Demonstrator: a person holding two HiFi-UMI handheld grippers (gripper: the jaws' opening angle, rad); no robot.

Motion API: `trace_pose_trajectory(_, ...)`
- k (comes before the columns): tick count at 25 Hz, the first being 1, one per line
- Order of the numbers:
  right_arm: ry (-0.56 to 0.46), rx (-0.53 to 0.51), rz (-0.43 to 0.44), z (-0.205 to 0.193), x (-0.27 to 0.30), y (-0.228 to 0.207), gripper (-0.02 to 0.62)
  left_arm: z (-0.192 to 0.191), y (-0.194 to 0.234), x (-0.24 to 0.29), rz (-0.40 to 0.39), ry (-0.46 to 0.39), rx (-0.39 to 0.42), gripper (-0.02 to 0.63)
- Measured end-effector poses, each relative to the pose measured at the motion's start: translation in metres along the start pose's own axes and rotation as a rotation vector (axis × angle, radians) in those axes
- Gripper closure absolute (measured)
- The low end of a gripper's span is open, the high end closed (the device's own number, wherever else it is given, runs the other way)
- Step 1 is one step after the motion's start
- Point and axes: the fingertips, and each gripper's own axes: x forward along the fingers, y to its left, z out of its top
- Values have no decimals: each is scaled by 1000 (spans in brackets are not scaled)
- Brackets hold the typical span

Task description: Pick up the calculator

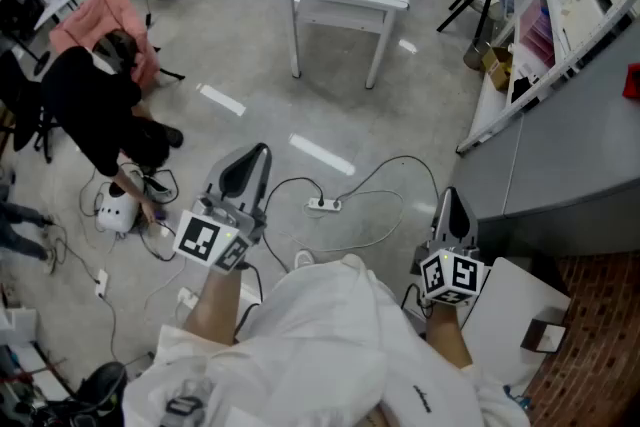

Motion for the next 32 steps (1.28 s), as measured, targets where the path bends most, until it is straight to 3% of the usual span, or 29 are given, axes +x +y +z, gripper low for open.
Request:
trace_pose_trajectory(14, -5, 26, -13, -2, 0, 14, 578, 4, 15, -10, 16, -19, -2, 578)
trace_pose_trajectory(15, -4, 27, -16, -2, 0, 15, 578, 4, 16, -10, 13, -16, -5, 563)
trace_pose_trajectory(17, 0, 22, -23, -3, 0, 17, 578, 1, 17, -8, -12, -3, -31, 334)
trace_pose_trajectory(19, 4, 18, -34, -5, -1, 20, 578, -5, 20, -6, -19, 14, -49, 201)
trace_pose_trajectory(23, 10, 7, -59, -5, -4, 30, 578, -17, 41, -8, 31, 59, -69, 132)
trace_pose_trajectory(32, 47, 6, -149, -17, -7, 28, 578, -41, 62, -6, 19, 125, -68, 124)
